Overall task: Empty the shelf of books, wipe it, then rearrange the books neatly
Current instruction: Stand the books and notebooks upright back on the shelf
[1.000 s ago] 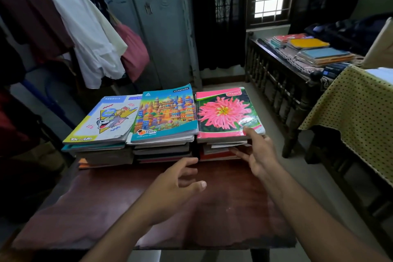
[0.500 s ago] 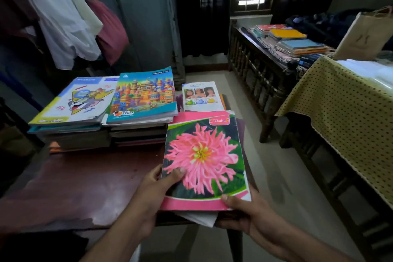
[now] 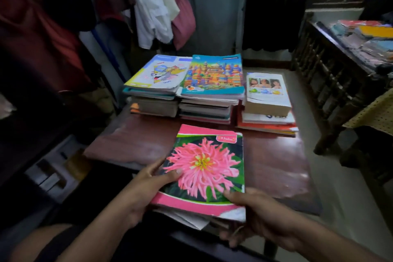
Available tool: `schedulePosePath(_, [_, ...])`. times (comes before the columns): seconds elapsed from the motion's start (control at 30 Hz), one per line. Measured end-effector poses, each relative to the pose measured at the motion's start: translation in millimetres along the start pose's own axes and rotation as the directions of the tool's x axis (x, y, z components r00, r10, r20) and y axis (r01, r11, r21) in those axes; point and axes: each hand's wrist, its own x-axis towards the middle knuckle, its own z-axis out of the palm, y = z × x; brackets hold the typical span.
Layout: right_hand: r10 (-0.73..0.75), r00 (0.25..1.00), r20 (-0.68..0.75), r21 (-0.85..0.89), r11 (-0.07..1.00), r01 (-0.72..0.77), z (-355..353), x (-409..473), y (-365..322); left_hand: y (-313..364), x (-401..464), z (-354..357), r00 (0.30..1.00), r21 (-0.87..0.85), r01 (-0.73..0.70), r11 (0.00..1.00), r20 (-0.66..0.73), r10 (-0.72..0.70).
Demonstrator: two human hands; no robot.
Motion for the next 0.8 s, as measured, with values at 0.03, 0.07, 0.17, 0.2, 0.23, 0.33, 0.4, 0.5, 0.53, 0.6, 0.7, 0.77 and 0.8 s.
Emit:
schedulePosePath(0.03, [0.025, 0.999, 0.020, -0.044, 0.999, -0.025, 4, 11, -5, -1, -4, -9, 0.999, -0.025, -0.018, 1.000, -0.028, 0.017])
schedulePosePath(0.07, [0.049, 0.998, 0.034, -0.094, 0.995, -0.046, 12, 26, -11, -1, -10, -21, 0.997, -0.054, -0.038, 0.998, -0.072, 0.034])
schedulePosePath(0.17, [0.105, 0.993, 0.052, -0.283, 0.955, -0.086, 30, 67, -35, -9, -11, -55, 0.960, -0.097, -0.102, 0.990, -0.270, 0.072])
schedulePosePath(0.2, [0.102, 0.994, 0.043, -0.362, 0.929, -0.079, 34, 79, -43, -13, -7, -64, 0.937, -0.094, -0.111, 0.989, -0.341, 0.073])
schedulePosePath(0.23, [0.086, 0.996, 0.033, -0.447, 0.892, -0.062, 38, 91, -52, -17, -5, -73, 0.908, -0.069, -0.116, 0.991, -0.411, 0.078])
schedulePosePath(0.33, [-0.110, 0.993, -0.036, -0.833, 0.552, 0.031, 38, 123, -82, -27, 5, -82, 0.877, 0.058, -0.082, 0.995, -0.471, 0.099])
schedulePosePath(0.4, [-0.224, 0.973, -0.049, -0.966, 0.258, 0.011, 37, 133, -98, -30, 9, -80, 0.903, 0.117, -0.023, 0.993, -0.423, 0.070])
schedulePosePath(0.5, [-0.235, 0.969, -0.070, -0.973, 0.229, -0.015, 34, 138, -105, -28, 11, -74, 0.885, 0.296, 0.076, 0.952, -0.460, 0.072])
schedulePosePath(0.53, [-0.234, 0.968, -0.088, -0.962, 0.271, -0.022, 32, 138, -104, -28, 13, -73, 0.864, 0.437, 0.140, 0.889, -0.492, 0.106])
schedulePosePath(0.6, [-0.248, 0.964, -0.093, -0.927, 0.375, 0.007, 30, 139, -100, -24, 10, -68, 0.815, 0.585, 0.203, 0.785, -0.545, 0.195])
schedulePosePath(0.7, [-0.310, 0.949, -0.060, -0.838, 0.532, 0.121, 36, 142, -96, -18, 5, -68, 0.814, 0.309, -0.021, 0.951, -0.547, 0.195])
schedulePosePath(0.77, [-0.360, 0.932, -0.050, -0.799, 0.574, 0.179, 48, 146, -95, -17, 0, -73, 0.840, 0.038, -0.159, 0.987, -0.519, 0.156])
schedulePosePath(0.8, [-0.379, 0.925, -0.034, -0.809, 0.553, 0.197, 54, 149, -96, -15, -4, -77, 0.843, -0.044, -0.200, 0.979, -0.516, 0.149])
